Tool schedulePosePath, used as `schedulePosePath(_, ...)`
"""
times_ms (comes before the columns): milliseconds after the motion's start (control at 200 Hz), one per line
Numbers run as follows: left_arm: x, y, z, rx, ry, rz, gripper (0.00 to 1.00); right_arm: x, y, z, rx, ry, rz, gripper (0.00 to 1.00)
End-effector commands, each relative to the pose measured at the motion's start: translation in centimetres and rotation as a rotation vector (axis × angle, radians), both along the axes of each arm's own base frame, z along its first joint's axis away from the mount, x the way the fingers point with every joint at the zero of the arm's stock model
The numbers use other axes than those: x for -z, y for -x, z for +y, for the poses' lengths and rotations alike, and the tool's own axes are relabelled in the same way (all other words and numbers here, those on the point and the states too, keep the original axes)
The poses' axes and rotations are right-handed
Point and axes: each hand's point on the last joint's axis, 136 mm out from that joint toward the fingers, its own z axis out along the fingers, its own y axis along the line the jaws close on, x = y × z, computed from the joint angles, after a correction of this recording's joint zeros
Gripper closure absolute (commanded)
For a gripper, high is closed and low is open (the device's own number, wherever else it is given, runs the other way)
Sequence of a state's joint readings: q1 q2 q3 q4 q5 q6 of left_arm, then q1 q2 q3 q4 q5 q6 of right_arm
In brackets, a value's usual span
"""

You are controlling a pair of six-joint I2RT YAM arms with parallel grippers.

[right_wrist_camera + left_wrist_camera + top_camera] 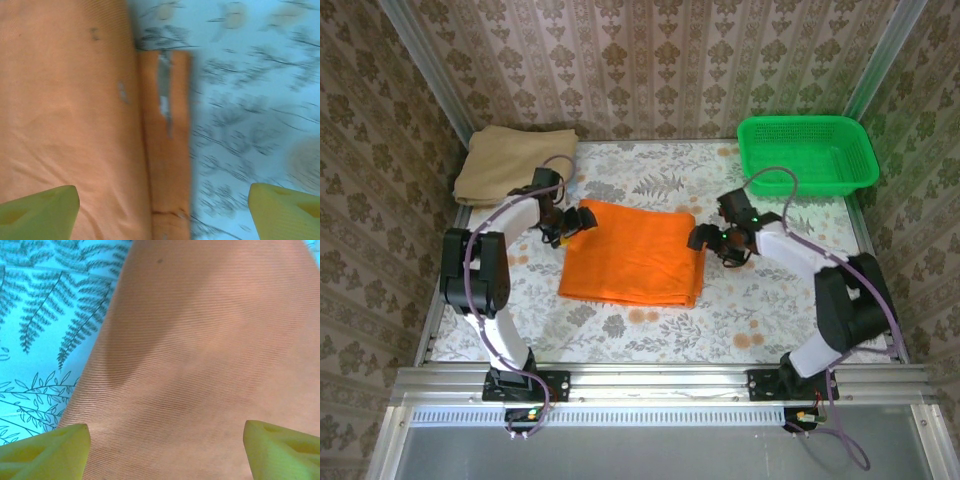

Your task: Fold and stack the trousers

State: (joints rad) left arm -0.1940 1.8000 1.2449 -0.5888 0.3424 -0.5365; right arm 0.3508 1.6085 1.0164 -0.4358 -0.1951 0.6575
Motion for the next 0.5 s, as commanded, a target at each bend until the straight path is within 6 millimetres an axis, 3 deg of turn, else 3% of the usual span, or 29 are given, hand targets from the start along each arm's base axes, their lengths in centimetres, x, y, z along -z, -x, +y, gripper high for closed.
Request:
schedulePosePath(0,-3.0,0.9,1.4,0.029,-0.025,-0.037,0.17,1.3,-0.7,1.3,-0.057,0.034,0.040,0.08)
schedulePosePath(90,-3.0,1.6,3.0,0.019,-0.047,-0.022,0.14,2.7,-0.8,1.5,-0.056,0.032,0.077,0.06)
schedulePosePath(280,0.6,3.5,5.4,-0.017,-0.101,0.117,0.15,4.9,1.4,3.5,-0.076,-0.004,0.149,0.07)
schedulePosePath(495,4.6,4.6,4.6,-0.040,-0.061,0.218,0.25,7.1,4.0,6.7,-0.103,-0.074,0.223,0.11)
